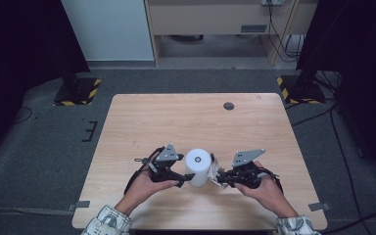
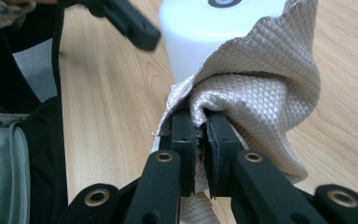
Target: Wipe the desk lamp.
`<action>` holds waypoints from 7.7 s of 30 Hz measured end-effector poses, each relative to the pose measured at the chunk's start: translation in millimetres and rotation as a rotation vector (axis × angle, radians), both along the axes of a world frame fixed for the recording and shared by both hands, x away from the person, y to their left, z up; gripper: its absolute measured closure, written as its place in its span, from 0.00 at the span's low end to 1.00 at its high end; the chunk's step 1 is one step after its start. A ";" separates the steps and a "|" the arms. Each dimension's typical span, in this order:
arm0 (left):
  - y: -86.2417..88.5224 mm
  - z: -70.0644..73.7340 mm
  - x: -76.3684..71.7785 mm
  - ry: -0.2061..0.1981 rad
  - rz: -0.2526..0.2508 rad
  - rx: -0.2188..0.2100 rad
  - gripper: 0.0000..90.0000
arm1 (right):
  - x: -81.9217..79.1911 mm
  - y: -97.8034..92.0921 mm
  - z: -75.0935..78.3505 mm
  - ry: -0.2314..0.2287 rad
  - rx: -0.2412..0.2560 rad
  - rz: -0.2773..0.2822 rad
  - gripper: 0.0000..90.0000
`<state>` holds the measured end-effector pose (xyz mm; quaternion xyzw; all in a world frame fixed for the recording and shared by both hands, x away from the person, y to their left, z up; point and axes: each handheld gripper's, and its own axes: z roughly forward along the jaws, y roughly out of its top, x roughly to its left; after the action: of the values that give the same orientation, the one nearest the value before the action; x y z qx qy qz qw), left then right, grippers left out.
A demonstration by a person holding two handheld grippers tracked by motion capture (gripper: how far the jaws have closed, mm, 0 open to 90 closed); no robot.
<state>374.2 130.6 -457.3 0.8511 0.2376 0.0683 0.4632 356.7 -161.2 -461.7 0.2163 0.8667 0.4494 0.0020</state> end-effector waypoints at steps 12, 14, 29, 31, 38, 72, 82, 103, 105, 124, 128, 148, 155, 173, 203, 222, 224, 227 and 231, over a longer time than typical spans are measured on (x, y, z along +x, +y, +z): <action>-18.9 30.4 23.6 -0.019 -0.014 -0.026 0.22 | -0.1 3.0 -1.9 -0.005 -0.015 -0.001 0.93; -20.0 25.7 30.5 0.022 -0.004 -0.032 0.25 | 0.0 3.9 -2.7 -0.001 -0.020 0.002 0.93; -19.8 10.9 37.1 0.132 0.006 -0.115 0.25 | -9.8 22.3 12.3 -0.045 0.060 0.049 0.93; -19.5 10.5 37.3 0.135 0.007 -0.119 0.25 | -9.0 26.4 9.3 -0.037 0.058 0.057 0.93; -19.2 11.3 36.8 0.130 0.006 -0.114 0.25 | -5.7 43.9 -9.0 -0.001 -0.007 0.088 0.93; -20.8 10.2 37.6 0.131 0.015 -0.123 0.25 | -16.9 82.5 -15.6 -0.138 0.010 0.058 0.93; -20.7 10.7 37.3 0.132 0.016 -0.119 0.25 | -23.2 84.6 -10.8 -0.188 0.016 0.028 0.92; -20.0 9.8 38.0 0.132 0.014 -0.125 0.25 | -24.3 88.7 -26.9 -0.185 -0.070 0.022 0.92; -20.0 9.9 37.9 0.131 0.014 -0.125 0.25 | -23.7 89.9 -30.6 -0.176 -0.082 0.024 0.92; -19.3 9.4 38.6 0.135 0.012 -0.128 0.26 | -23.5 61.2 -12.0 -0.133 -0.042 -0.002 0.92; -19.3 10.5 37.6 0.126 0.013 -0.120 0.26 | -24.6 66.5 -5.2 -0.169 0.002 0.003 0.92; -19.9 10.0 37.4 0.129 0.019 -0.125 0.26 | -18.7 83.2 -26.8 -0.131 -0.052 0.011 0.92; -20.3 9.9 37.6 0.133 0.017 -0.127 0.26 | -17.8 86.9 -18.8 -0.149 -0.008 -0.013 0.92; -19.2 8.9 38.1 0.138 0.015 -0.134 0.26 | -19.1 74.9 -14.5 -0.143 0.023 -0.011 0.93; -17.8 9.4 38.0 0.132 0.018 -0.131 0.26 | -16.9 30.8 -9.0 -0.159 -0.050 -0.040 0.92; -14.2 11.0 36.1 0.124 0.012 -0.122 0.28 | 7.2 -9.6 21.6 -0.180 0.165 -0.209 0.93; -14.8 11.0 35.9 0.123 0.011 -0.122 0.28 | 11.9 -5.7 24.5 -0.188 0.160 -0.213 0.93; -14.7 11.0 35.8 0.124 0.012 -0.121 0.28 | 20.8 -0.4 24.0 -0.188 0.151 -0.217 0.93; -15.0 10.7 35.6 0.123 0.013 -0.124 0.28 | 33.8 -3.0 19.8 -0.176 0.153 -0.262 0.93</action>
<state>409.8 115.6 -446.5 0.8218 0.2749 0.0042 0.4990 390.5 -164.3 -441.9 0.2869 0.7907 0.5273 0.1198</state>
